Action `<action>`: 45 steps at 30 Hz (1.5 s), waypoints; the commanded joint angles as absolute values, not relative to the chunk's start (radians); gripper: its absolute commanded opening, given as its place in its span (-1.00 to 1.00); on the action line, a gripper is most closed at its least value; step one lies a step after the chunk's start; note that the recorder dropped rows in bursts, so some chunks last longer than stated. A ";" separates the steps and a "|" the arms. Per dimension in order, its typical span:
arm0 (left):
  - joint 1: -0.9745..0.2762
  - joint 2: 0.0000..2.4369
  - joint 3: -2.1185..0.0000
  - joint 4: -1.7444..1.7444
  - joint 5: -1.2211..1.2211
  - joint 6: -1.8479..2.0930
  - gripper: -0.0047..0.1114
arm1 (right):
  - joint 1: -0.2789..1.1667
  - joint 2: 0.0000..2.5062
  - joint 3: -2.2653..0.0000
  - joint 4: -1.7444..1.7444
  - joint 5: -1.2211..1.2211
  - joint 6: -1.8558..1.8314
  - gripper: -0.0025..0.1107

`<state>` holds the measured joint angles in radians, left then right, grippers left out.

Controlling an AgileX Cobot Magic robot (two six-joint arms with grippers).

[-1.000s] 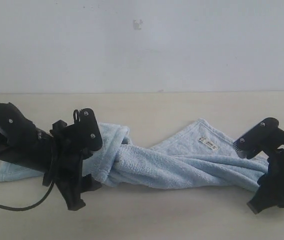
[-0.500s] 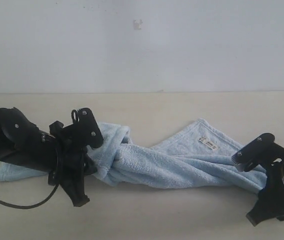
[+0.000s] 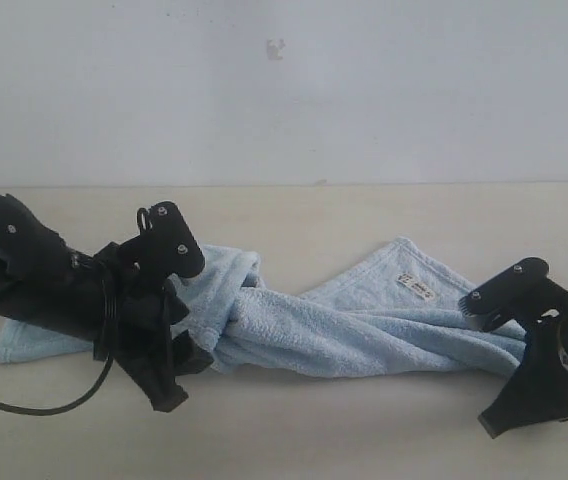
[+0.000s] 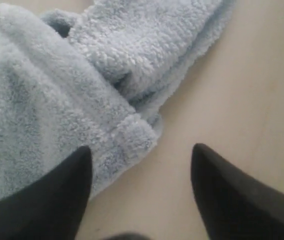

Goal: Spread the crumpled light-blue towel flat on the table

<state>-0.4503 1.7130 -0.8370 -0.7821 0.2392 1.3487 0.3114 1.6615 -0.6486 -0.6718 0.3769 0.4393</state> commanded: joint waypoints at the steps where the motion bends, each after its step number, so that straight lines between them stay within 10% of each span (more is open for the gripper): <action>1: -0.455 1.771 -0.839 -0.831 0.174 1.373 0.29 | 0.309 1.652 -0.650 -0.677 0.348 0.473 -0.96; 8: -0.455 1.810 -0.844 -0.826 0.070 1.414 0.15 | 0.309 1.652 -0.650 -0.675 0.341 0.523 -0.96; 16: -0.455 1.730 -0.844 -0.826 0.093 1.375 -0.84 | 0.309 1.652 -0.650 -0.678 0.341 0.523 -0.96; 32: -0.453 1.257 -0.785 -0.871 0.073 1.270 -0.85 | 0.309 1.595 -0.650 -0.678 0.341 0.606 -0.96; 45: -0.451 0.763 -0.516 -0.929 -0.435 1.270 -0.85 | 0.309 1.287 -0.650 -0.704 0.403 0.551 -0.96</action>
